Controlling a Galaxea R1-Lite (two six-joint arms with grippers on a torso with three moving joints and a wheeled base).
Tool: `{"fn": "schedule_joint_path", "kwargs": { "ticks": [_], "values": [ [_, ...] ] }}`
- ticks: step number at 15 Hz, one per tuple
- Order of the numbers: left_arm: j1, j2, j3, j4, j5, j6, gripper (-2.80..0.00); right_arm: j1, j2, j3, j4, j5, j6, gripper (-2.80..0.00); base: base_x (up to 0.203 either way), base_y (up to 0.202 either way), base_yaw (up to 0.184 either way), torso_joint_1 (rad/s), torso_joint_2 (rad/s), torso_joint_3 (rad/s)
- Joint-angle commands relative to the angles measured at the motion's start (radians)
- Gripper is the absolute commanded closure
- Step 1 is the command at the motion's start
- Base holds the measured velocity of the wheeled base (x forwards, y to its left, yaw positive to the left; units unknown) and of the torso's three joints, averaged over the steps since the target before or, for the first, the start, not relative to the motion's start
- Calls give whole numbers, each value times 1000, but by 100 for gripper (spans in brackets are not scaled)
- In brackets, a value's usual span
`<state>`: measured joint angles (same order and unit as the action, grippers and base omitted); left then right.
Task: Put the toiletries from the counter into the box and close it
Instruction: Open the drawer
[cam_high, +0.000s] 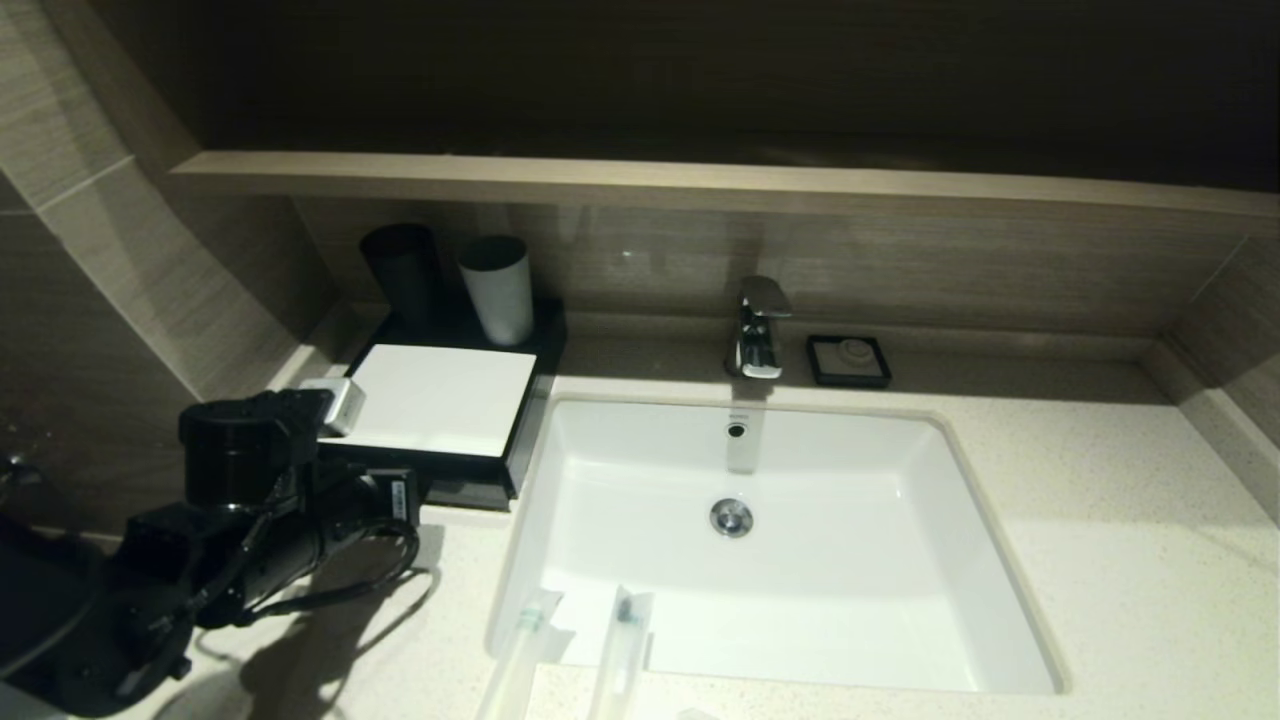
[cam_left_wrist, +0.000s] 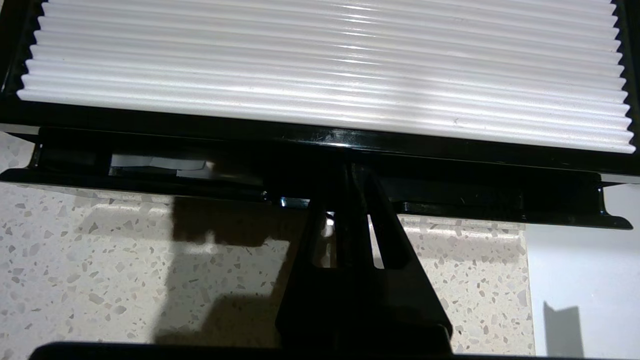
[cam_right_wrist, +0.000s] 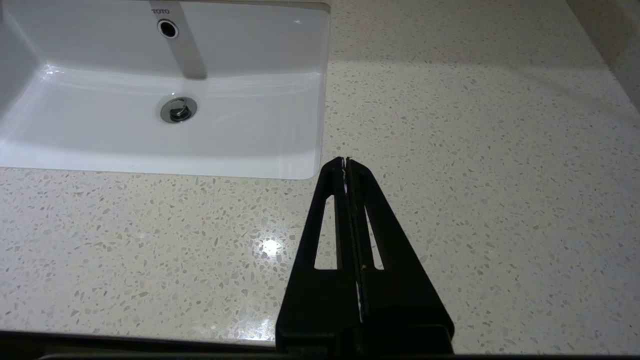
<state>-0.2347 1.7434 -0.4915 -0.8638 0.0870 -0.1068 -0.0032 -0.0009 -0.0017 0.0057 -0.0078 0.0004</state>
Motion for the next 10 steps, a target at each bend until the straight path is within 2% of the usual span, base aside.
{"fn": "schedule_joint_path", "kwargs": {
  "ticks": [1, 10],
  "values": [
    [0, 5, -8, -5, 0, -1, 0, 0, 0, 0, 0, 0, 0, 0, 0, 0, 0, 0, 0, 0],
    [-2, 16, -30, -4, 2, 2, 0, 0, -1, 0, 0, 0, 0, 0, 0, 0, 0, 0, 0, 0]
  ]
}}
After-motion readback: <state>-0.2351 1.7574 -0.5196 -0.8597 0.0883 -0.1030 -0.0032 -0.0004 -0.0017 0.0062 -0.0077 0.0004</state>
